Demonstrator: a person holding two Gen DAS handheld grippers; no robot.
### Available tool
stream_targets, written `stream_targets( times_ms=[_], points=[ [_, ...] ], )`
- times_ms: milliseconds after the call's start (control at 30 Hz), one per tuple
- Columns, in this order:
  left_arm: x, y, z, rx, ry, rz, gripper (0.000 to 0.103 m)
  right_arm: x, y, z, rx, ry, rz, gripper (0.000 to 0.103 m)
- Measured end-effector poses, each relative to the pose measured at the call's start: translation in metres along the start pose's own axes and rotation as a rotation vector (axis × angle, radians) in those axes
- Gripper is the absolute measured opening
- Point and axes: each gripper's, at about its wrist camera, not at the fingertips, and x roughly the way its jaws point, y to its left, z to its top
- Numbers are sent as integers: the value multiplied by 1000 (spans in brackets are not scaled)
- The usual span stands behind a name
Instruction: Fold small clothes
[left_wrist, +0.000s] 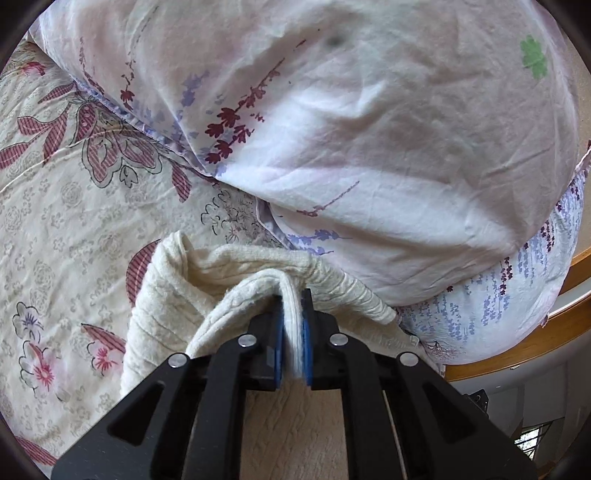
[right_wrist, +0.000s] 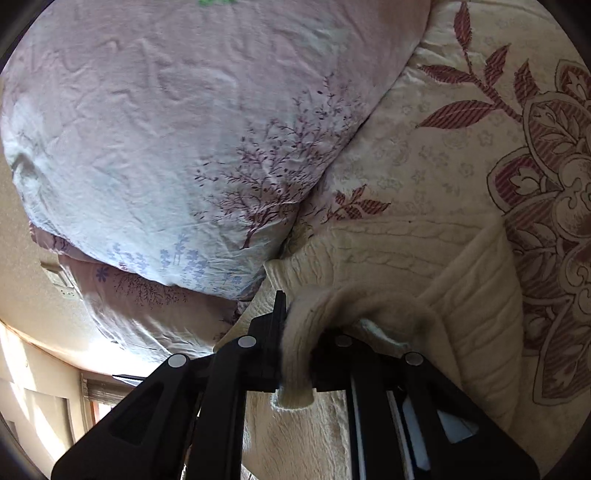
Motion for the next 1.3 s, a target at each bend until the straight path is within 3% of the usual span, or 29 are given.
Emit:
stream_targets(
  times_ms=[67, 133, 200, 267, 333, 400, 567, 733, 867, 967, 1100, 1267, 1300],
  points=[
    [5, 2, 1, -8, 9, 2, 16, 0, -1, 1, 12, 7, -7, 16],
    [5, -2, 1, 4, 8, -9, 28, -4, 1, 2, 7, -8, 0, 31],
    [-1, -10, 1, 45, 0, -9, 53, -21, 5, 4, -10, -59, 10, 60],
    [-14, -22, -2, 106, -17, -1, 66, -41, 14, 4, -52, -135, -11, 67],
    [-32, -27, -5, 167, -37, 11, 70, -64, 23, 2, -131, -207, -32, 66],
    [-49, -25, -10, 212, -50, 33, 70, -81, 29, -3, -216, -222, -95, 60],
    [-78, -1, -29, 299, -30, 115, 69, -95, 25, -31, -357, -111, -195, 53],
    [-93, 26, -50, 296, 11, 133, 68, -93, 11, -59, -415, -27, -279, 52],
    [-95, 37, -62, 273, 36, 131, 56, -88, 2, -74, -411, -7, -313, 48],
    [-94, 38, -70, 277, 48, 111, 40, -88, -2, -80, -423, 5, -316, 17],
    [-87, 36, -73, 276, 72, 128, 14, -92, 2, -83, -439, -29, -305, 10],
    [-88, 47, -75, 262, 79, 136, 12, -94, -8, -87, -403, -40, -358, 9],
    [-88, 49, -76, 260, 74, 135, 15, -91, -11, -88, -396, -42, -367, 10]
  ],
)
